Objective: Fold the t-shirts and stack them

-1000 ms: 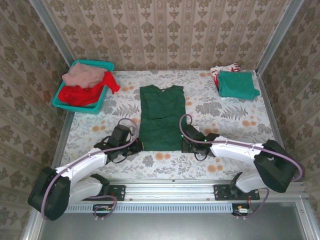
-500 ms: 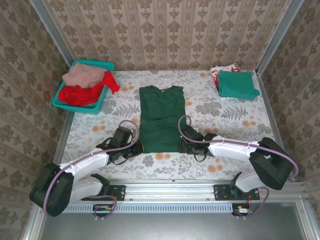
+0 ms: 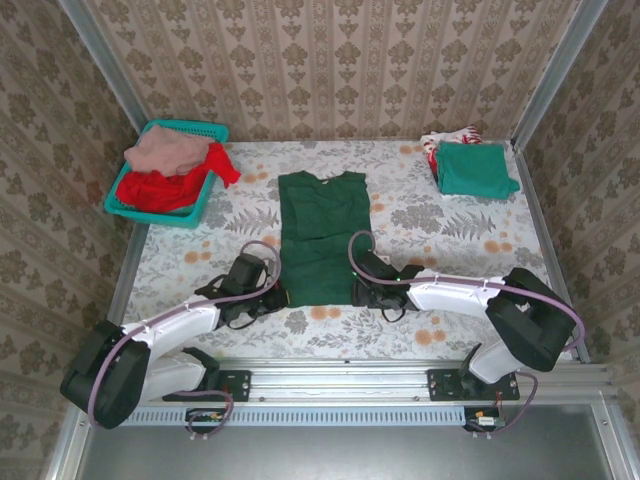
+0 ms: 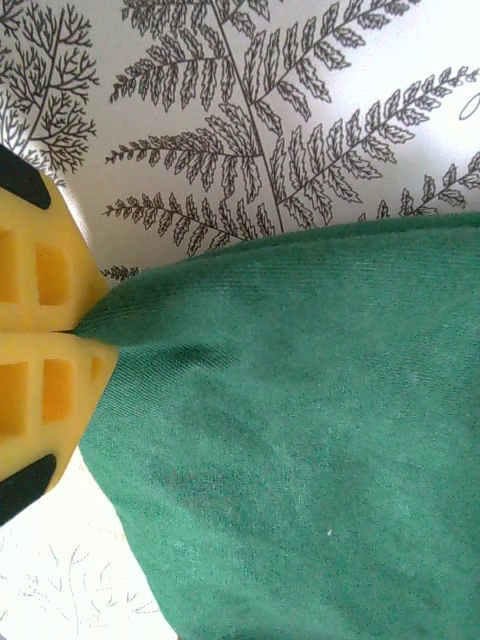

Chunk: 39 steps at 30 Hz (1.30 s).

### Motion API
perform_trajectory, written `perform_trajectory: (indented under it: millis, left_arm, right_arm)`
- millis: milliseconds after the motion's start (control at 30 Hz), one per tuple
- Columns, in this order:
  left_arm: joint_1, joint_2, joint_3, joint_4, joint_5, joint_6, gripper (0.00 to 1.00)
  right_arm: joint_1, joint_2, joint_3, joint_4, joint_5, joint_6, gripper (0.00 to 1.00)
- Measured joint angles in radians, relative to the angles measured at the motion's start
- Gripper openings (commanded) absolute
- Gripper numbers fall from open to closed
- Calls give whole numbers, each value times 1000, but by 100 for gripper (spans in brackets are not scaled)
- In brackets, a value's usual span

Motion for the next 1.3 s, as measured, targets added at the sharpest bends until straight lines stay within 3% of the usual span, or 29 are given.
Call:
perform_trajectory:
  millis: [667, 833, 1067, 1200, 1300]
  left_arm:
    - [-4, 14, 23, -7, 0, 0, 1]
    - [-4, 42, 23, -4, 0, 0, 0]
    - [-4, 52, 26, 0, 1, 0, 0]
    - [-4, 20, 35, -27, 0, -5, 0]
    - [-5, -52, 63, -98, -7, -15, 0]
  right_arm:
    - [0, -67, -74, 16, 0, 26, 56]
    - [0, -61, -80, 39, -4, 32, 44]
    - [-3, -48, -81, 32, 15, 48, 9]
    - [2, -107, -81, 11, 15, 49, 1]
    - [2, -223, -77, -30, 23, 40, 0]
